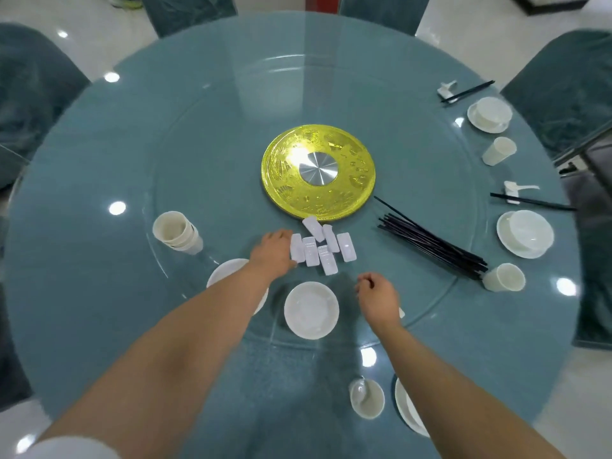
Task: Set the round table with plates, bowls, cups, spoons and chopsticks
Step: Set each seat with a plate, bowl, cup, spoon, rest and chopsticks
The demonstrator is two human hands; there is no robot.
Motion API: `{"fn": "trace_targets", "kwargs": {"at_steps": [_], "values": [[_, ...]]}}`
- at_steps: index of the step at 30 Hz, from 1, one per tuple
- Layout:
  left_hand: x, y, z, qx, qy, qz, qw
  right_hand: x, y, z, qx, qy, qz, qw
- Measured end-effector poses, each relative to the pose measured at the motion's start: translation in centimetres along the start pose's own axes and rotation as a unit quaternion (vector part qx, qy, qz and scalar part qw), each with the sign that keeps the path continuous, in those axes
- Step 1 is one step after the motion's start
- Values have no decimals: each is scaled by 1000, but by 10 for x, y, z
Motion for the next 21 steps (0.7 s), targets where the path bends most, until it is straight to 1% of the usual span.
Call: {"fn": "trace_targets", "kwargs": {"at_steps": [3, 7, 9, 13, 15, 18, 21], "values": [[16, -1, 5, 59, -16, 20, 998, 8, 3, 5, 7, 9, -2, 1000], [28, -3, 5, 107, 1, 31, 994, 14, 8, 13, 14, 13, 2, 1000], [28, -5, 4, 113, 3, 23, 993, 13, 9, 16, 16, 7, 5, 1000], [12, -14, -2, 62, 15, -37, 997, 4, 0, 25, 27, -22, 1, 999], [-2, -9, -7, 28, 29, -47, 998, -4, -8, 30, 35, -42, -8, 998], [-28, 9, -19, -5, 50, -27, 998, -20, -23, 34, 44, -49, -26, 997], [-55, 37, -26, -22, 46, 35, 998, -35, -36, 30, 65, -55, -43, 995]]}}
Point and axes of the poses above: each hand's wrist, its own x-axis towards the middle knuckle, its own z-axis out of the palm, y = z × x, the point moved 5 cm from there along x, towards the middle knuckle, and after that the axes turned 11 degrees about x, right-handed, at the moved point
